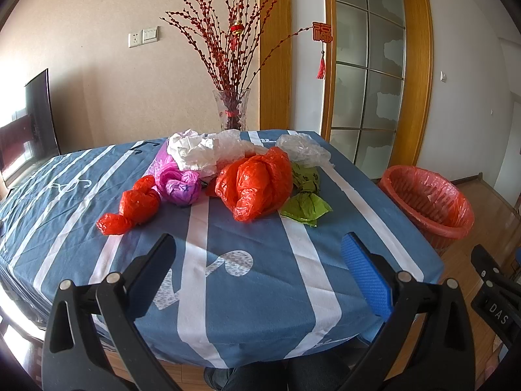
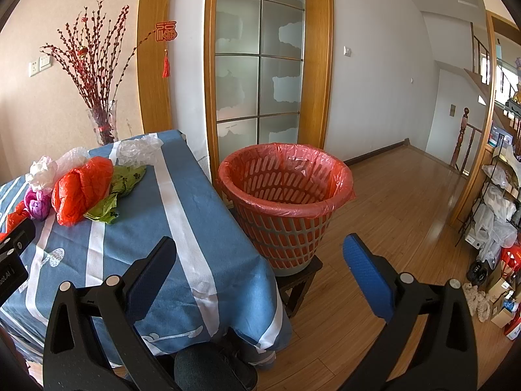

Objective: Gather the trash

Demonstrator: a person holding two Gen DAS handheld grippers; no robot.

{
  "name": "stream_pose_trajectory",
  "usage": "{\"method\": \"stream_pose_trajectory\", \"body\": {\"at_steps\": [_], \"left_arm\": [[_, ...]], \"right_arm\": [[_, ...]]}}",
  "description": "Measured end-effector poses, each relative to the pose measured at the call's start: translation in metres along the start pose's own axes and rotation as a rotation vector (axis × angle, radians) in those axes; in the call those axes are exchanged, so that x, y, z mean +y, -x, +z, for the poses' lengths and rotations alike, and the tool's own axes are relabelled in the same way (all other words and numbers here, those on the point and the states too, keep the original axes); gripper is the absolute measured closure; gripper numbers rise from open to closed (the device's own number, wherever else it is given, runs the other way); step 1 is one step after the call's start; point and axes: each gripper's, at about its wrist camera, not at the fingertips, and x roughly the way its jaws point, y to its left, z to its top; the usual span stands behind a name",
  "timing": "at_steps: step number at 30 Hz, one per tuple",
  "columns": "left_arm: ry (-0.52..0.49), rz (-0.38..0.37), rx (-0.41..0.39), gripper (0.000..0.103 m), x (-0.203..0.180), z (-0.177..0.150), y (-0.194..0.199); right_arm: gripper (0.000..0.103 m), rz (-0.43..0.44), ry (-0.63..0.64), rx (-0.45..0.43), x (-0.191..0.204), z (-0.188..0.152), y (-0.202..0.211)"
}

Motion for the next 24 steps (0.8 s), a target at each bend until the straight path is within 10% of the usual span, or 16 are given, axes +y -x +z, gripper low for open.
{"method": "stream_pose_trajectory", "body": {"at_steps": [24], "left_arm": [[-0.001,0.0,0.003,0.004,0.0029,0.0028,-0.0012]], "right_arm": [[0.002,0.001,-0.002,0.003,0.0002,-0.0004,-0.0008]]}}
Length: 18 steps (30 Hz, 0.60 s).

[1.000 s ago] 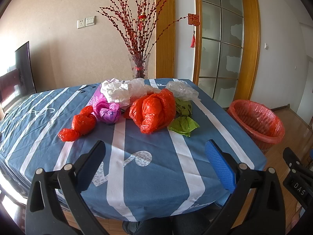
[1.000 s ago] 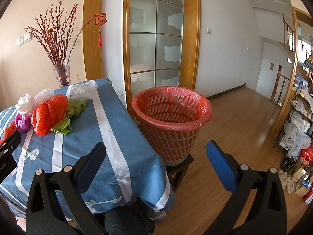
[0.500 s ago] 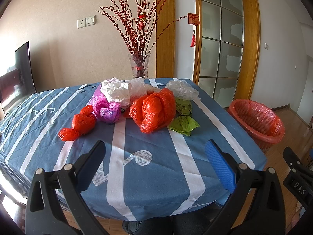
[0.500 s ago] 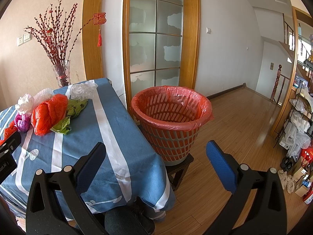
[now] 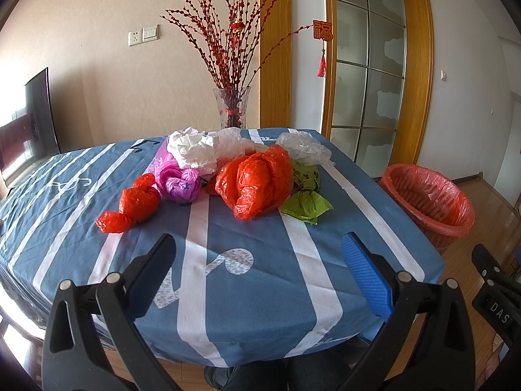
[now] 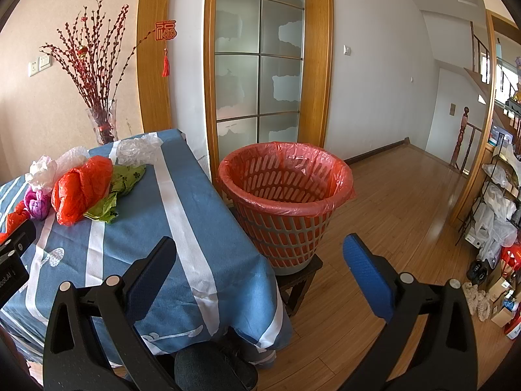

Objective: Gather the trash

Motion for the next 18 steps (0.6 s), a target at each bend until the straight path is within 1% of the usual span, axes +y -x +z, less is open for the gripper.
{"method": "stream_pose_trajectory", "body": {"at_steps": [16,17,18], "left_arm": [[0.001,0.0,0.002,0.004,0.002,0.002,0.0],[0.001,0.0,0.003,0.004,0.002,0.0,-0.001],[0.002,0.0,0.003,0.004,-0.003,-0.01,-0.001]], "right_arm": [[0.002,0.001,0.0,0.002,0.001,0.0,-0.001],[0.002,0.0,0.0,0.002,0.001,0.0,-0.001],[0.002,0.0,0.001,0.003,0.001,0.0,-0.001]]}}
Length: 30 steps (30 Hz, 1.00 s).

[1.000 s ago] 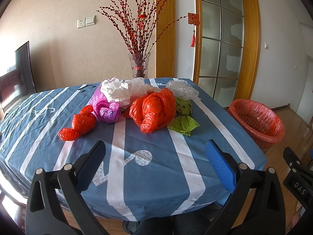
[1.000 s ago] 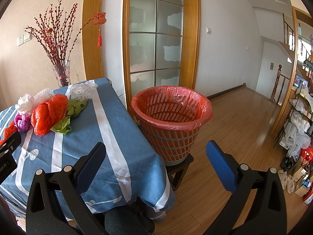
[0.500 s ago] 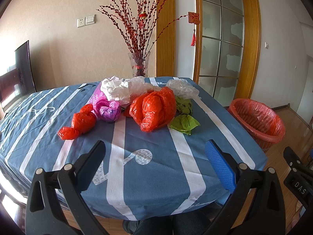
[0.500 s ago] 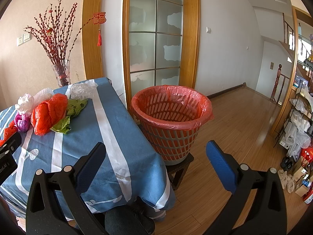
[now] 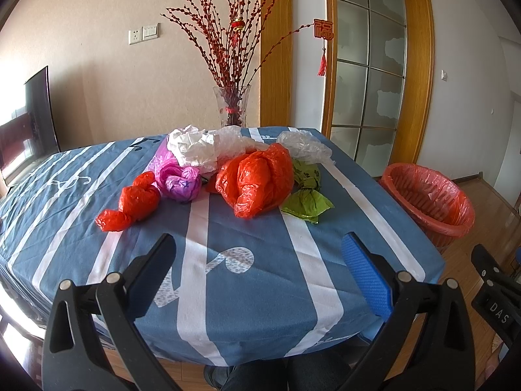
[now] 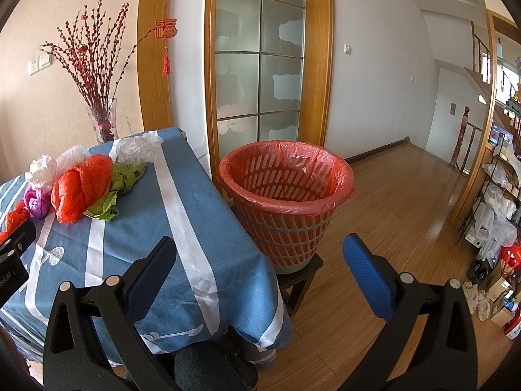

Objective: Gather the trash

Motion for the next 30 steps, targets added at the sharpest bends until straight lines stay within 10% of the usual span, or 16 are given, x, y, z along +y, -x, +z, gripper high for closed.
{"method": "stream_pose_trajectory", "body": {"at_steps": [14,26,30], "left_arm": [[0.021,0.034,0.023,0.004,0.02,0.008,-0.016],[0.163,0.166,0.105,0.004,0.12,0.018,-0.052],[0.224,0.23,0.125,0.004,0.162,0.022,-0.063]], "right_arm": [[0.002,0.021,0.02,0.011,0.017,0.002,-0.01],[0.003,0.265,0.071,0.08,0.089,0.028,-0.05],[0.019,0.33,0.113,0.115,0.118,0.037,-0.07]]}}
